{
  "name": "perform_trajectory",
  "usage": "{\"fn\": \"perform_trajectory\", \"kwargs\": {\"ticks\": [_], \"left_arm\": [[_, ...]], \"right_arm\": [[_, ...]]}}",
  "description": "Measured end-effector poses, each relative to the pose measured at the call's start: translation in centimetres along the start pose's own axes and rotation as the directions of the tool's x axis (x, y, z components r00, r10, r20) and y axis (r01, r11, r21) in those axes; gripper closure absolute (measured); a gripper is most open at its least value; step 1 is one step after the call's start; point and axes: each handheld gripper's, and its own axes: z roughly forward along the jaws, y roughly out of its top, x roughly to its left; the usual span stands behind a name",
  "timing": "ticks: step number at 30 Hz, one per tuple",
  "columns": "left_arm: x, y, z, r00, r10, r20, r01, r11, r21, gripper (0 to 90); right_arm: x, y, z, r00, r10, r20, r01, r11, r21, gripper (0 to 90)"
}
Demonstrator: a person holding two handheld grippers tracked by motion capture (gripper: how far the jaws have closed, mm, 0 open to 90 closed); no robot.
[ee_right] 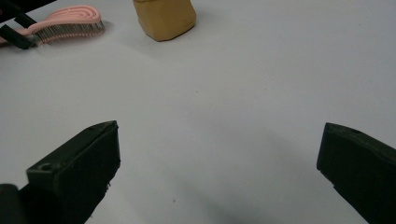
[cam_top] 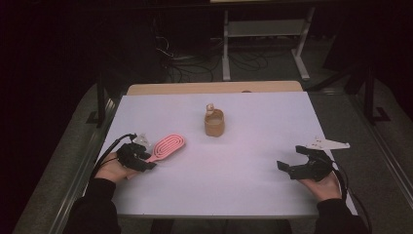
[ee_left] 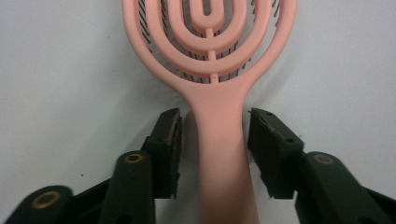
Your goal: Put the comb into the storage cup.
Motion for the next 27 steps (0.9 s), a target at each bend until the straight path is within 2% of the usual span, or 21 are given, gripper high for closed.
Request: {"fn": "perform_trajectory", "kwargs": {"ticks": [2, 4, 7, 9, 17, 25, 27], "left_arm": [[-0.1, 0.1, 0.0, 0.9999, 0.007, -0.015, -0.007, 1.0000, 0.002, 60.4], [-0.1, 0.2, 0.0, 0.9999, 0.004, -0.010, -0.004, 1.0000, 0.007, 65.0], [-0.3, 0.4, 0.1, 0.9997, 0.012, -0.022, -0.012, 0.9999, 0.011, 69.4], [-0.5, 0.5, 0.1, 0.9989, 0.029, -0.038, -0.029, 0.9995, 0.010, 70.0], [-0.9, 0.6, -0.5, 0.9965, 0.061, -0.056, -0.064, 0.9964, -0.056, 70.3], [-1.4, 1.0, -1.3, 0.9952, 0.082, -0.053, -0.087, 0.9916, -0.096, 70.3], [-1.5, 1.1, -1.4, 0.9944, 0.093, -0.050, -0.098, 0.9908, -0.093, 70.3]], "right_arm": [[0.0, 0.0, 0.0, 1.0000, 0.001, 0.000, -0.001, 1.000, -0.001, 0.0], [0.0, 0.0, 0.0, 1.0000, 0.001, 0.000, -0.001, 1.000, -0.001, 0.0], [0.0, 0.0, 0.0, 1.0000, 0.003, 0.002, -0.003, 1.000, 0.001, 0.0], [0.0, 0.0, 0.0, 1.0000, 0.003, 0.002, -0.003, 1.000, 0.002, 0.0], [-0.1, -0.1, 0.1, 1.0000, 0.009, 0.002, -0.009, 1.000, 0.005, 0.0], [-0.1, -0.1, 0.0, 1.0000, 0.010, 0.002, -0.010, 1.000, 0.001, 0.0], [-0.1, -0.1, 0.0, 1.0000, 0.009, 0.001, -0.009, 1.000, 0.002, 0.0]]}}
